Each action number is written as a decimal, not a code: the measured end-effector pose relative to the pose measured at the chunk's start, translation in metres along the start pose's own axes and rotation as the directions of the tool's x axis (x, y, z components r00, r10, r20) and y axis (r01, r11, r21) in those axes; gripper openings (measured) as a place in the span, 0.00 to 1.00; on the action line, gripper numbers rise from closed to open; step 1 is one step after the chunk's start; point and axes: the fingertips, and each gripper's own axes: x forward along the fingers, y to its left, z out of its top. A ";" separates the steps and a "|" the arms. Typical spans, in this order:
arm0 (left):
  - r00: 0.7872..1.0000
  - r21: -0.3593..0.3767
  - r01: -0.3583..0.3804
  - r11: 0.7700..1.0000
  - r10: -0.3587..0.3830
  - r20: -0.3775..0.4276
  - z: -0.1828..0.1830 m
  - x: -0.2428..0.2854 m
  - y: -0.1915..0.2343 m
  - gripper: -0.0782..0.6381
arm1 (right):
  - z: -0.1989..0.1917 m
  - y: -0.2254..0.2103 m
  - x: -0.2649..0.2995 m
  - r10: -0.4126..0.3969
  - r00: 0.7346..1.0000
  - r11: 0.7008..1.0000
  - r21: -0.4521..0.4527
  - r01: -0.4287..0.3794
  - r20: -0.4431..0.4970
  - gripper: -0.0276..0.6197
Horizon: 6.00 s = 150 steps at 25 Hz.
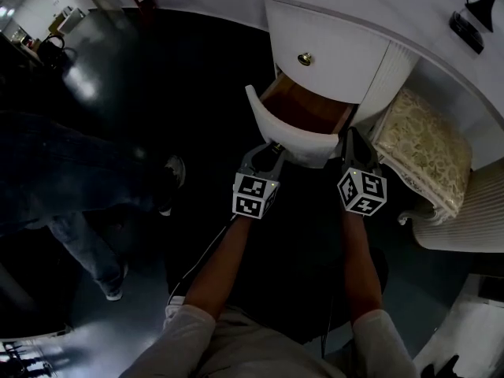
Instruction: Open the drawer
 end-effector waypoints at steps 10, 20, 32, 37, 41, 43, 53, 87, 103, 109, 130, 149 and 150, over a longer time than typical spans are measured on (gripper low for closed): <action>1.000 -0.018 -0.018 1.000 0.018 -0.009 -0.007 -0.015 -0.003 0.26 | -0.014 0.002 0.005 0.046 0.999 0.999 -0.017 -0.046 -0.029 0.07; 0.999 -0.012 -0.030 0.999 0.029 -0.014 -0.009 -0.019 -0.005 0.26 | -0.021 0.005 0.006 0.091 0.995 0.996 0.029 -0.090 -0.034 0.07; 0.999 -0.023 -0.042 0.999 0.042 -0.002 -0.009 -0.029 -0.004 0.26 | -0.009 0.005 0.005 0.100 0.995 0.995 0.018 -0.100 -0.011 0.07; 0.999 -0.028 -0.044 0.999 0.044 -0.002 -0.011 -0.036 -0.003 0.26 | -0.015 0.006 0.003 0.094 0.995 0.996 0.005 -0.093 -0.030 0.07; 0.999 -0.023 -0.041 0.999 0.041 0.001 -0.013 -0.039 -0.004 0.26 | -0.014 0.005 0.001 0.090 0.996 0.996 0.000 -0.090 -0.026 0.07; 0.999 -0.023 -0.043 0.999 0.043 0.003 -0.012 -0.040 -0.001 0.26 | -0.014 0.006 0.004 0.092 0.995 0.996 -0.002 -0.092 -0.023 0.07; 0.999 -0.032 -0.035 0.999 0.036 0.017 -0.011 -0.050 -0.002 0.26 | -0.014 0.000 0.008 0.083 0.996 0.997 0.010 -0.083 -0.011 0.07; 0.999 -0.078 -0.011 0.997 0.014 0.029 -0.028 -0.102 0.001 0.26 | -0.008 0.001 0.003 0.043 0.999 0.997 -0.068 -0.045 -0.027 0.07; 0.997 -0.085 0.059 0.995 -0.056 0.045 -0.030 -0.104 -0.002 0.26 | -0.015 0.004 0.000 0.023 0.998 1.000 -0.012 -0.023 -0.056 0.07; 0.999 -0.033 0.038 0.999 -0.039 -0.030 -0.029 -0.100 0.001 0.26 | 0.001 0.011 -0.009 -0.031 0.996 0.999 -0.027 0.029 -0.078 0.07; 0.948 -0.146 0.124 0.981 -0.161 -0.275 0.248 -0.194 0.007 0.26 | 0.189 0.180 -0.115 -0.068 0.829 0.996 0.012 0.090 -0.554 0.07; 0.893 -0.218 0.317 0.923 -0.368 -0.260 0.431 -0.353 -0.008 0.26 | 0.354 0.325 -0.188 -0.132 0.828 0.977 0.070 0.202 -0.545 0.07; 0.893 -0.235 0.315 0.920 -0.371 -0.256 0.426 -0.363 -0.007 0.26 | 0.352 0.331 -0.191 -0.136 0.831 0.975 0.077 0.209 -0.540 0.07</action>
